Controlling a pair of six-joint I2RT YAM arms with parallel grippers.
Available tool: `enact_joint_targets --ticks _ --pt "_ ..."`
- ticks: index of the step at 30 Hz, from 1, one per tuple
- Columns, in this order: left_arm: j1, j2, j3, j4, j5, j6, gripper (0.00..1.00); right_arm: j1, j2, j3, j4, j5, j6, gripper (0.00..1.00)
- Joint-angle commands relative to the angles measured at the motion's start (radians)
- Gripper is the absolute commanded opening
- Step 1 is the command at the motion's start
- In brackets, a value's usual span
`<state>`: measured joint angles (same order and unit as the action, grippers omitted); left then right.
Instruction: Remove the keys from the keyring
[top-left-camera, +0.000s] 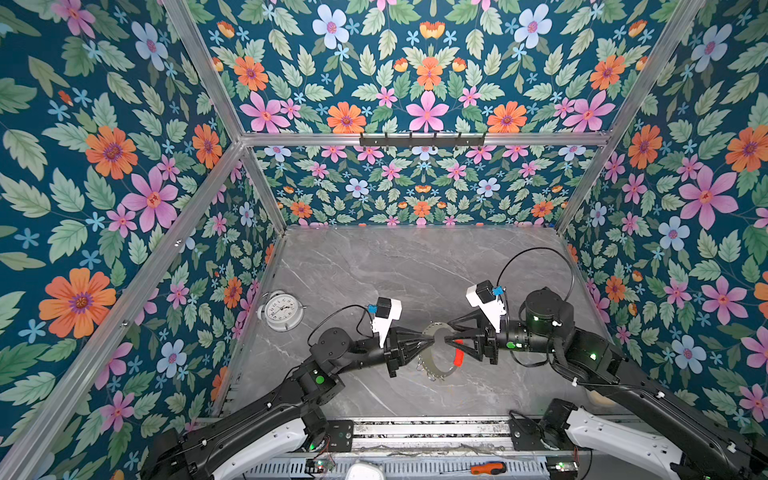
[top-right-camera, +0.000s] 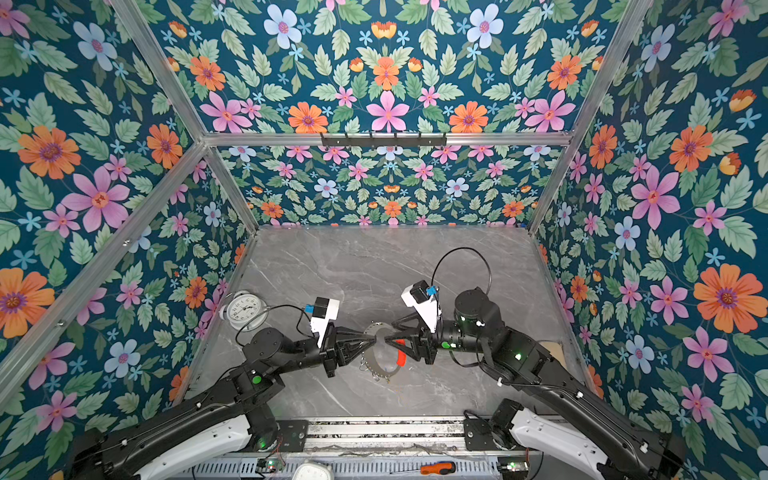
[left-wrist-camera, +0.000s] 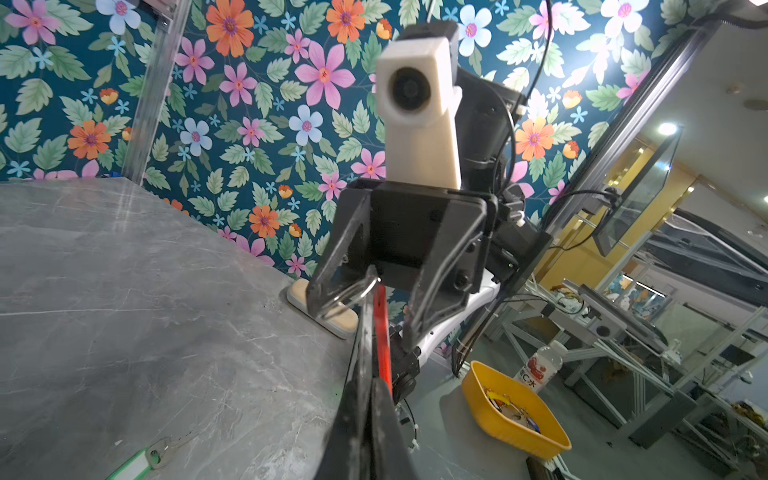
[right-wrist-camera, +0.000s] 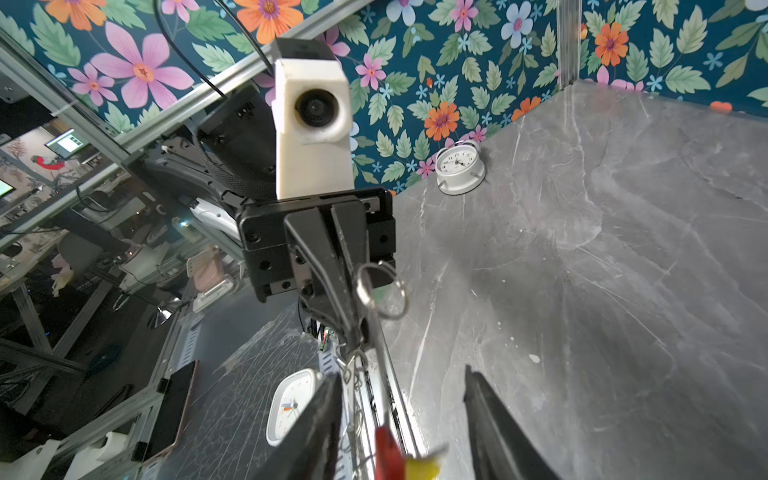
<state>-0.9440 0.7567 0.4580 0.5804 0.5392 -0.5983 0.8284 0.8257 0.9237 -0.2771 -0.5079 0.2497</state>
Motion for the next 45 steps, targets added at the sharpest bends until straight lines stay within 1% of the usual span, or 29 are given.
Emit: enact_joint_targets --ticks 1,5,11,14,17,20,26,30,34,38,41,43,45 --pt "0.001 -0.008 -0.001 0.084 -0.076 -0.023 0.00 0.003 -0.028 -0.021 0.058 0.072 0.035 0.51" --pt "0.001 -0.005 0.011 0.096 -0.199 -0.045 0.00 0.002 -0.106 -0.102 0.126 0.142 0.079 0.52" --pt "0.001 0.029 0.048 0.083 -0.310 -0.073 0.00 0.032 -0.212 -0.212 0.157 0.264 0.121 0.52" --pt "0.001 0.049 0.061 0.075 -0.328 -0.083 0.00 0.072 -0.235 -0.259 0.167 0.344 0.123 0.52" --pt "0.001 0.059 0.068 0.071 -0.332 -0.093 0.00 0.114 -0.220 -0.285 0.171 0.391 0.117 0.52" --pt "0.001 0.058 0.070 0.069 -0.333 -0.093 0.00 0.144 -0.191 -0.303 0.199 0.396 0.108 0.53" --pt "0.001 0.052 0.074 0.049 -0.352 -0.098 0.00 0.152 -0.153 -0.304 0.246 0.376 0.100 0.53" --pt "0.001 0.047 0.073 0.039 -0.371 -0.102 0.00 0.171 -0.132 -0.300 0.256 0.400 0.090 0.53" --pt "0.001 0.037 0.070 0.031 -0.398 -0.111 0.00 0.223 -0.117 -0.285 0.248 0.470 0.053 0.53" --pt "-0.001 0.025 0.070 0.016 -0.425 -0.118 0.00 0.291 -0.094 -0.261 0.231 0.583 0.008 0.56" --pt "-0.001 0.021 0.067 0.016 -0.427 -0.125 0.00 0.309 -0.068 -0.244 0.222 0.638 -0.008 0.57" --pt "-0.001 0.022 0.070 0.018 -0.420 -0.126 0.00 0.310 -0.051 -0.234 0.222 0.649 -0.017 0.55" --pt "-0.001 0.020 0.070 0.018 -0.417 -0.129 0.00 0.310 -0.038 -0.226 0.221 0.657 -0.025 0.48"
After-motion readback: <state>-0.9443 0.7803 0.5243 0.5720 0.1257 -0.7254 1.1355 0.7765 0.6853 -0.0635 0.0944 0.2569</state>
